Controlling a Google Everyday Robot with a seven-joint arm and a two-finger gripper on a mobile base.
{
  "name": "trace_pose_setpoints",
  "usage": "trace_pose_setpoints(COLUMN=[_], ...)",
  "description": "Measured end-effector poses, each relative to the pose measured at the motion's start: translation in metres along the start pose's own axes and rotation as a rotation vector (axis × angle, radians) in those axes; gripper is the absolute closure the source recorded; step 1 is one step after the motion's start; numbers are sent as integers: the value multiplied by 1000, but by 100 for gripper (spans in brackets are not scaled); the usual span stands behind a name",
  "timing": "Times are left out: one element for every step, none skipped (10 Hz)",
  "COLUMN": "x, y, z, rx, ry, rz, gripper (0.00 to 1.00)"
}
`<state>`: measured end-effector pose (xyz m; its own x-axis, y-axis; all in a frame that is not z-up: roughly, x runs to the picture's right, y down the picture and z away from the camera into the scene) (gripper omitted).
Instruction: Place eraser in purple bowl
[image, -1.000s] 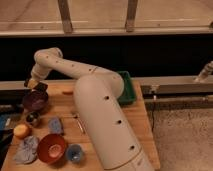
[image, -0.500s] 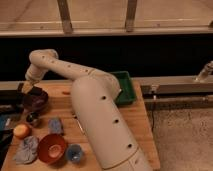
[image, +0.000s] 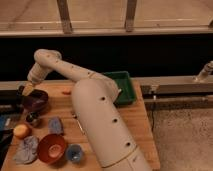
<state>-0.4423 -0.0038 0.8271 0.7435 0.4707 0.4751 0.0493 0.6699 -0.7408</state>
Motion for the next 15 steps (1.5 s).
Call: trace_pose_setpoints(x=[-1,-2,-2,-1,-1,-1,-1,-1,-1,-1,-1,-1,-1,-1,-1], y=[1,1,1,1,1,1,1,1,1,1,1,1,1,1,1], z=[1,2,2,1,1,1,1,1,1,1,1,1,1,1,1], rx=[-1,-2,-2,-2,-1,-1,-1,-2,-2,-1,-1,-1,-1,-1,-1], ry=[0,0,0,0,0,0,0,0,0,0,0,0,0,0,0], rz=[-1,-3,-2,-2,-1,-1,-1,-2,-2,-2,-1,-1,-1,-1,-1], gripper=[96,96,96,96,96,96,99,99,93,85,73,63,55,44,32])
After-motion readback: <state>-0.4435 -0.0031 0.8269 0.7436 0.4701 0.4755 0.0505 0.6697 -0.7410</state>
